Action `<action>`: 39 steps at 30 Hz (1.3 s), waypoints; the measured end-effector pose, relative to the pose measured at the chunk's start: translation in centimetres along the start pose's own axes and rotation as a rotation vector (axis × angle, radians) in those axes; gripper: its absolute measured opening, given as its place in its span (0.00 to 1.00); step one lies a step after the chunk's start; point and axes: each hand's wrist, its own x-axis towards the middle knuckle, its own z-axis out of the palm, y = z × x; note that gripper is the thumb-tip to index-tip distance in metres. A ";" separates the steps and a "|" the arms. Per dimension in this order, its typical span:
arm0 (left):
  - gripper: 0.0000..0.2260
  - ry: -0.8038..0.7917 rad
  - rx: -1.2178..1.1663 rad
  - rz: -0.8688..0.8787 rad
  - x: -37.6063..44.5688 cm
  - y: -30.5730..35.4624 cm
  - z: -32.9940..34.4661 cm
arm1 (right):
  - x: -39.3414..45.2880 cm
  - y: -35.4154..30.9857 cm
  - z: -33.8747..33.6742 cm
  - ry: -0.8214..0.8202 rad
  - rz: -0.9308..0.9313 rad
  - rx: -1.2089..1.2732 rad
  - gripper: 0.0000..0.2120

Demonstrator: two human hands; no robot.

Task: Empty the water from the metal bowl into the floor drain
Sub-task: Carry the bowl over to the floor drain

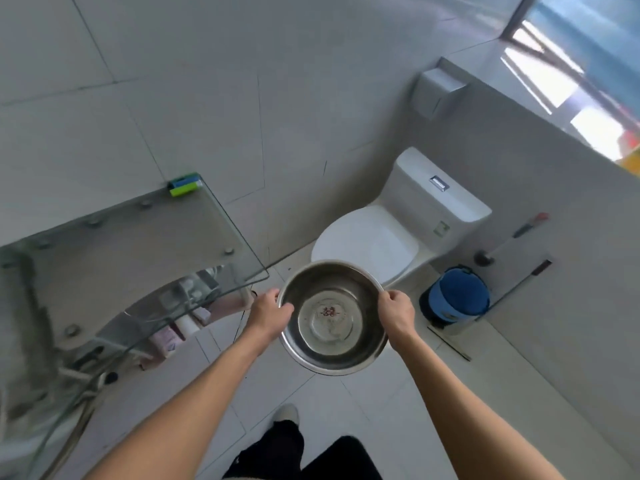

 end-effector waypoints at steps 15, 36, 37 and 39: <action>0.15 0.248 -0.255 -0.314 10.6 1.5 7.8 | 18.0 -2.7 2.7 -0.314 -0.153 -0.176 0.15; 0.09 0.572 -0.365 -0.593 23.0 -24.6 17.8 | 32.6 13.1 27.9 -0.698 -0.272 -0.387 0.14; 0.09 0.586 -0.380 -0.604 23.5 -25.9 18.3 | 33.1 14.0 29.4 -0.706 -0.286 -0.393 0.15; 0.08 0.615 -0.404 -0.599 25.1 -29.5 19.9 | 34.7 16.5 32.5 -0.721 -0.318 -0.430 0.15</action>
